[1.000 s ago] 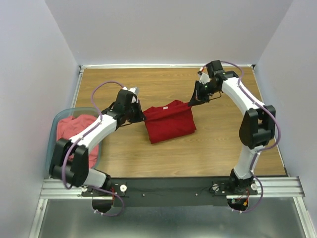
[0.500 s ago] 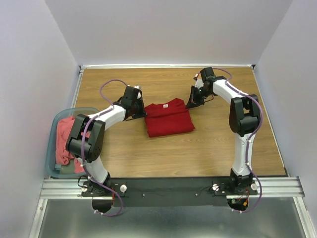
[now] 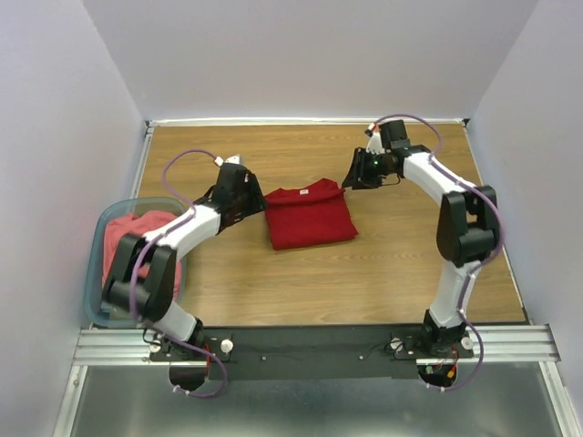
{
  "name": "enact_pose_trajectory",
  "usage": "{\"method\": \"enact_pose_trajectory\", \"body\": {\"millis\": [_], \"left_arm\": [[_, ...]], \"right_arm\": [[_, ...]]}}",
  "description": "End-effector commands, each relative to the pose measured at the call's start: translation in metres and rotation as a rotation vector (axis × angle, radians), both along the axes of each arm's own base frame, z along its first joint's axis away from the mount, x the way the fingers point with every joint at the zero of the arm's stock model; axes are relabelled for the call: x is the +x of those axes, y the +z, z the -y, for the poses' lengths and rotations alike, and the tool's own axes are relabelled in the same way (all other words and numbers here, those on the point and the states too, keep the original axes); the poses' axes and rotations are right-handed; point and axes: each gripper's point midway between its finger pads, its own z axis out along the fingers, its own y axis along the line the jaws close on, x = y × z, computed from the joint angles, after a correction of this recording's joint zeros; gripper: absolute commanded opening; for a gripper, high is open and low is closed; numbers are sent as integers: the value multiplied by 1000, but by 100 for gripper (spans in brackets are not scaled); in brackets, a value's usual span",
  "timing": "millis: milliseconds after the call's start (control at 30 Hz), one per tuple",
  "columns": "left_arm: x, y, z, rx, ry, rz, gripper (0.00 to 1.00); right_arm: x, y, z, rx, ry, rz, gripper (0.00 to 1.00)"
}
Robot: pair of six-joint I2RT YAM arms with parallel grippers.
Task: Fold and stack the t-shirts
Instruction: Fold the tshirt
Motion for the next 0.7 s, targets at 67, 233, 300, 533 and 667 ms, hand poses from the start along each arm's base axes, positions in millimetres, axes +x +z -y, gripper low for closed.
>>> {"method": "enact_pose_trajectory", "body": {"millis": [67,233,300,533,667], "left_arm": [[-19,73,19,-49,-1,249,60],[-40,60,74,-147,-204,233,45],[-31,48,81,-147,-212,219,38],[37,23,79,-220,-183,182,20],[70,2,70,-232,-145,148,20]], "right_arm": [[-4,56,0,73,6,268,49],[-21,43,-19,192,120,287,44],[-24,34,-30,261,168,271,42],[6,25,-60,463,225,250,41],[26,11,-71,580,214,210,41]]}}
